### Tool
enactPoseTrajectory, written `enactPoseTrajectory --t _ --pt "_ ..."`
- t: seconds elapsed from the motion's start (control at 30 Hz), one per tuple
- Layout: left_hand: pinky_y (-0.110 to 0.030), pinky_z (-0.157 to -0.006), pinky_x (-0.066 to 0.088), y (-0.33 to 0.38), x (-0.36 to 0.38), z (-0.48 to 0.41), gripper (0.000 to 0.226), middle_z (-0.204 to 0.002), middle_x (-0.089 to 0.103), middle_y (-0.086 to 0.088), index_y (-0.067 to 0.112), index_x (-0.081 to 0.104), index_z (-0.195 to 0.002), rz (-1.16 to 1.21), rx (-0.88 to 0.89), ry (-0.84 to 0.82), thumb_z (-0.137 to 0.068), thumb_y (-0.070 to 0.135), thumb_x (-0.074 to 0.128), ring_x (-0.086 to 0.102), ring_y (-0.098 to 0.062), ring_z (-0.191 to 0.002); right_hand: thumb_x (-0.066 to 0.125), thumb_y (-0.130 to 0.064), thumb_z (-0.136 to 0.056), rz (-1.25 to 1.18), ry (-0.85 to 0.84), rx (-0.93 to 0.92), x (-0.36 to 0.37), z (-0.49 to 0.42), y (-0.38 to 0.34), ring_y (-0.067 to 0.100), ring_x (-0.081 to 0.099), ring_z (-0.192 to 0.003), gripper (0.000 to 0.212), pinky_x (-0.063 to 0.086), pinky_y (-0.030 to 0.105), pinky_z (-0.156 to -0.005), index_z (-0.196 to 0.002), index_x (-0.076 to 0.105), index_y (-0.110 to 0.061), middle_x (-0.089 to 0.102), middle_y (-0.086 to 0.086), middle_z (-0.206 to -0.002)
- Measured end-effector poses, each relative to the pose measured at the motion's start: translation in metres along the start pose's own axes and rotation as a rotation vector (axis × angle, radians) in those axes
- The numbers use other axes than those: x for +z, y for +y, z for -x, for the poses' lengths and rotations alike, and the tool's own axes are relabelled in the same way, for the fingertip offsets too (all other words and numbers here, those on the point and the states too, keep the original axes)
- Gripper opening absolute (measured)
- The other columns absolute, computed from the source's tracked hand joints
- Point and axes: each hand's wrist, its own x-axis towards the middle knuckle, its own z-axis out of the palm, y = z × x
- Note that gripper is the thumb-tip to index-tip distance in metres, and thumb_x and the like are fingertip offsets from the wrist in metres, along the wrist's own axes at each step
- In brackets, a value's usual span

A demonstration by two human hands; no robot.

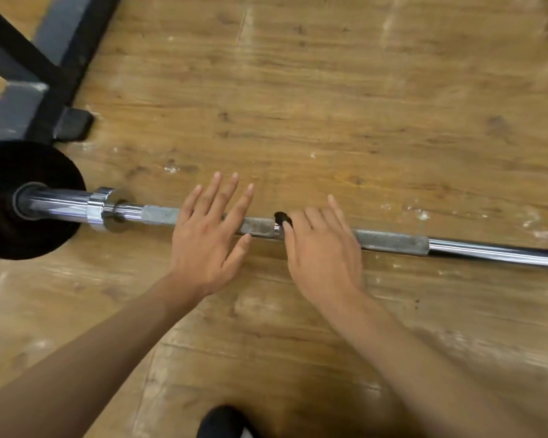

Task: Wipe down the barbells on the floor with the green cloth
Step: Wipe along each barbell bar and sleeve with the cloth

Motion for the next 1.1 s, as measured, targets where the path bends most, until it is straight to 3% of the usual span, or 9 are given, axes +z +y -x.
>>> enactPoseTrajectory --t 0.17,0.23,0.33,0.5,0.63,0.73,0.83,0.93,1.1 --pt "-0.059 -0.125 0.021 0.015 0.003 0.036 0.072 -0.169 0.031 -0.013 0.014 0.038 -0.161 0.015 -0.017 0.087 -0.102 0.052 0.024 0.021 -0.037 -0.159 0.044 -0.026 -0.100 0.080 0.048 0.243 -0.032 0.058 0.068 0.032 0.063 -0.088 0.031 0.031 0.052 -0.120 -0.096 0.071 -0.011 0.067 0.008 -0.092" --pt "-0.059 -0.125 0.021 0.019 0.003 0.050 0.074 -0.169 0.031 -0.014 0.013 0.040 -0.160 -0.002 -0.015 0.109 -0.102 0.055 0.023 0.021 -0.038 -0.159 0.046 -0.020 -0.098 0.079 0.067 0.365 -0.018 0.061 0.036 0.036 0.059 -0.085 0.027 0.042 0.049 -0.102 -0.092 0.068 -0.005 0.063 0.014 -0.088" --pt "-0.059 -0.125 0.020 0.023 -0.001 0.071 0.076 -0.169 0.030 -0.014 0.012 0.039 -0.160 0.007 -0.002 0.072 -0.103 0.058 0.019 0.019 -0.039 -0.159 0.047 -0.023 -0.098 0.028 0.078 0.282 -0.007 0.050 -0.021 0.035 0.057 -0.076 0.025 0.043 0.045 -0.077 -0.085 0.064 -0.009 0.061 0.012 -0.079" --pt "-0.057 -0.127 0.015 0.032 -0.005 0.106 0.075 -0.171 0.027 -0.014 0.012 0.034 -0.162 0.015 0.000 0.040 -0.105 0.057 0.018 0.016 -0.039 -0.160 0.038 -0.033 -0.102 0.044 -0.133 -0.057 -0.027 0.080 -0.012 0.025 0.065 -0.083 0.035 0.035 0.045 -0.116 -0.099 0.070 -0.022 0.069 -0.001 -0.087" --pt "-0.057 -0.127 0.011 0.039 0.000 0.135 0.074 -0.171 0.025 -0.014 0.017 0.024 -0.166 0.017 -0.004 0.065 -0.104 0.058 0.020 0.014 -0.039 -0.160 0.037 -0.033 -0.100 0.144 -0.150 0.193 -0.061 0.134 0.070 0.028 0.065 -0.090 0.038 0.030 0.050 -0.118 -0.095 0.072 -0.017 0.069 0.002 -0.092" --pt "-0.054 -0.128 0.007 0.043 0.004 0.151 0.073 -0.170 0.025 -0.014 0.021 0.021 -0.167 0.004 -0.003 0.079 -0.104 0.059 0.021 0.011 -0.036 -0.161 0.031 -0.030 -0.101 0.151 -0.130 0.386 -0.053 0.146 0.040 0.028 0.061 -0.083 0.045 0.039 0.049 -0.112 -0.087 0.069 -0.012 0.066 0.006 -0.084" --pt "-0.053 -0.128 0.005 0.046 0.002 0.163 0.073 -0.169 0.026 -0.016 0.021 0.019 -0.167 -0.018 0.000 0.062 -0.105 0.059 0.021 0.009 -0.035 -0.161 0.034 -0.027 -0.101 0.040 -0.118 0.185 -0.022 0.121 -0.042 0.026 0.061 -0.074 0.042 0.041 0.041 -0.108 -0.082 0.068 -0.013 0.064 0.004 -0.076" --pt "-0.053 -0.128 0.006 0.047 -0.005 0.172 0.071 -0.168 0.028 -0.017 0.021 0.017 -0.167 0.007 0.022 0.024 -0.106 0.057 0.020 0.009 -0.035 -0.161 0.039 -0.029 -0.101 -0.013 -0.144 0.027 -0.016 0.117 -0.077 0.022 0.063 -0.073 0.037 0.034 0.042 -0.119 -0.084 0.069 -0.016 0.064 0.000 -0.077" --pt "-0.054 -0.128 0.005 0.048 -0.005 0.179 0.073 -0.169 0.024 -0.016 0.022 0.013 -0.168 -0.006 0.023 0.017 -0.105 0.058 0.020 0.006 -0.034 -0.161 0.041 -0.030 -0.102 0.103 -0.194 0.180 -0.062 0.160 0.032 0.020 0.062 -0.070 0.035 0.022 0.050 -0.126 -0.081 0.067 -0.019 0.064 -0.003 -0.077"
